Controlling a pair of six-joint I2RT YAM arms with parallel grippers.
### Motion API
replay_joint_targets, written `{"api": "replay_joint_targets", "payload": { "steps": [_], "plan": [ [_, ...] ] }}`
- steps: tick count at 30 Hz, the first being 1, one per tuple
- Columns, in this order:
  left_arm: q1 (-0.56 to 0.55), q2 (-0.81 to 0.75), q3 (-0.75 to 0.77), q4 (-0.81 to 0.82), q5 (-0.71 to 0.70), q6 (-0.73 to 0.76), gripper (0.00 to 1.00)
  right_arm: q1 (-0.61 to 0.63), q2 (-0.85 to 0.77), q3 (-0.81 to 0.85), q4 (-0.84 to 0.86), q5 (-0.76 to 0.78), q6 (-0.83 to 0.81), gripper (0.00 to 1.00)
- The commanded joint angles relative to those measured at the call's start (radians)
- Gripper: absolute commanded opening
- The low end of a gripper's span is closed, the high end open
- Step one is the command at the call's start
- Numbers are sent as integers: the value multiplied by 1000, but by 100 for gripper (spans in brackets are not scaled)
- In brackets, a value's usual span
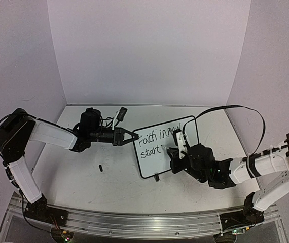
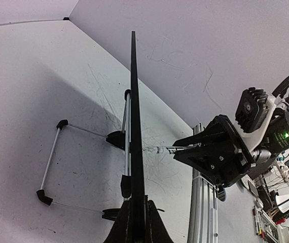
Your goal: Write a sentence on the whiteboard
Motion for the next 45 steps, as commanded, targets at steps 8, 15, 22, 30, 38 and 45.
{"api": "replay_joint_targets", "payload": {
  "steps": [8, 15, 22, 30, 38, 45],
  "plan": [
    [-35, -15, 33, -25, 101, 0, 0, 7, 6, 14, -8, -29, 17, 0],
    [-35, -14, 33, -25, 101, 0, 0, 18, 8, 1, -25, -33, 38, 0],
    [-35, -17, 33, -25, 101, 1, 0, 19, 10, 1, -60, -6, 68, 0],
    [-35, -14, 33, -25, 101, 1, 0, 19, -3, -3, -94, 57, 97, 0],
    [-35, -13, 33, -25, 102, 0, 0, 25, -4, -9, -115, 52, 115, 0],
    [-35, -13, 32, -25, 101, 0, 0, 40, 11, 2, -107, 32, 106, 0]
  ]
}}
